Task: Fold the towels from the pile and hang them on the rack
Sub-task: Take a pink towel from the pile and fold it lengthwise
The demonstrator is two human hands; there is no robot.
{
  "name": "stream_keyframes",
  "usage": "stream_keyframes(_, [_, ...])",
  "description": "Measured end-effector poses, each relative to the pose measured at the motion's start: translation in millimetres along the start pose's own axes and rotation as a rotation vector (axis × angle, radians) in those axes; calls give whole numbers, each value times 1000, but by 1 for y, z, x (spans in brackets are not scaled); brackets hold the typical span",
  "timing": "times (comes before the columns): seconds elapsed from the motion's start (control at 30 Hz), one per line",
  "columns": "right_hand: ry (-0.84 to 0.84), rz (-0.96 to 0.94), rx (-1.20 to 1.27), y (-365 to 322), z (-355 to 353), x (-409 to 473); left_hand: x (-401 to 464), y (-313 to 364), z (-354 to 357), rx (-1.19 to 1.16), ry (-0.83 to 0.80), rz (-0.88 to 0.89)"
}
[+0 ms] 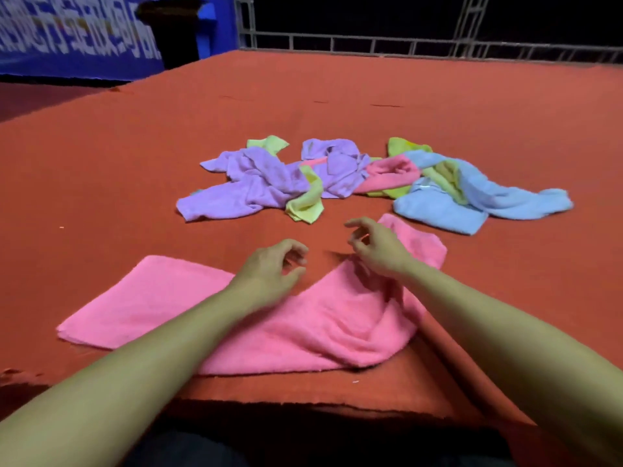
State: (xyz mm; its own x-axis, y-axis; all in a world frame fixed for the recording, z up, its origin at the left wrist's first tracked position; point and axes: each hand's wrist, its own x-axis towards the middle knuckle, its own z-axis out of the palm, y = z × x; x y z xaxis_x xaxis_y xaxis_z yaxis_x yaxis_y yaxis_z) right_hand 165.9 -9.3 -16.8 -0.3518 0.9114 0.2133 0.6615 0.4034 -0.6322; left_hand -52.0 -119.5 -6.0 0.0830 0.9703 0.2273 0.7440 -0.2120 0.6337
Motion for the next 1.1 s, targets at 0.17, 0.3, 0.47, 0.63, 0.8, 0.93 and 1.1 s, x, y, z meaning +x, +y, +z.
stream_keyframes(0.17, [138, 133, -316, 79, -60, -38, 19, 38, 45, -42, -357, 49])
stream_keyframes(0.3, [141, 362, -215, 103, -75, -47, 28, 38, 61, 129, -270, 49])
stream_keyframes(0.47, [222, 342, 9, 104, -84, -55, 36, 52, 69, 137, -257, 9])
stream_keyframes(0.63, [485, 281, 333, 93, -115, -88, 25, 81, 77, 48, -492, 131])
stream_keyframes(0.8, [714, 151, 479, 67, -166, -125, 17, 98, 82, -21, -412, 237])
stream_keyframes(0.93, [744, 89, 490, 43, -196, -137, 18, 119, 75, -234, -319, 190])
stream_keyframes(1.1, [736, 93, 311, 34, -206, -140, 9, 133, 76, 5, -492, 224])
